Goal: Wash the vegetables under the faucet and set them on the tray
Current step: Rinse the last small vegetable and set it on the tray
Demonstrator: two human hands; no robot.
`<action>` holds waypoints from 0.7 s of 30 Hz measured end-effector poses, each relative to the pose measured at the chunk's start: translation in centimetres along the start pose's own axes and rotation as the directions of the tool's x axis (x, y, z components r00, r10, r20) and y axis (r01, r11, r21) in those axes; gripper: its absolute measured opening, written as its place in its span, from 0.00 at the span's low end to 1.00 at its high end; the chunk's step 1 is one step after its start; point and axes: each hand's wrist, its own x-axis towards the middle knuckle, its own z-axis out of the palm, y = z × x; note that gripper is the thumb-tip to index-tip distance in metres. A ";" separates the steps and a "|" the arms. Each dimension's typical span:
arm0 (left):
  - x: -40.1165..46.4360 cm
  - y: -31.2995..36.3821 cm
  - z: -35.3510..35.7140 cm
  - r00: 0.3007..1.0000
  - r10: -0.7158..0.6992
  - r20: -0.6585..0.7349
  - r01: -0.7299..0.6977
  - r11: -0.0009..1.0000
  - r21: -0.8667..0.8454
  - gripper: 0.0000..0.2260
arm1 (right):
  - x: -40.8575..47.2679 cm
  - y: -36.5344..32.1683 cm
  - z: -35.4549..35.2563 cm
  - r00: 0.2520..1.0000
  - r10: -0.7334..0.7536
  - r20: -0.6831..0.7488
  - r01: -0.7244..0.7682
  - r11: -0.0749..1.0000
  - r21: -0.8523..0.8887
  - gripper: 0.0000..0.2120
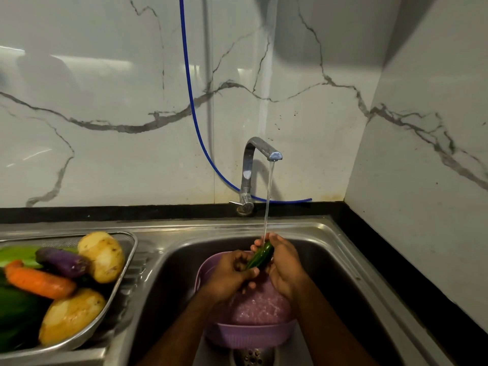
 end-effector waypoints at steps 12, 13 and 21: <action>-0.1 -0.4 -0.8 0.999 -0.032 0.032 0.035 0.994 -0.105 0.13 | -0.5 -0.1 0.2 0.990 -0.060 0.128 0.069 0.996 -0.064 0.15; -0.2 -0.3 -0.7 0.997 -0.049 0.057 0.056 0.990 -0.128 0.12 | -0.4 -0.3 0.2 0.991 -0.051 0.125 0.057 0.997 -0.046 0.14; 0.3 1.0 0.8 0.982 -0.187 0.010 0.180 0.926 -0.331 0.17 | 0.6 -0.2 -1.1 0.987 -0.080 -0.138 0.027 0.936 -0.350 0.09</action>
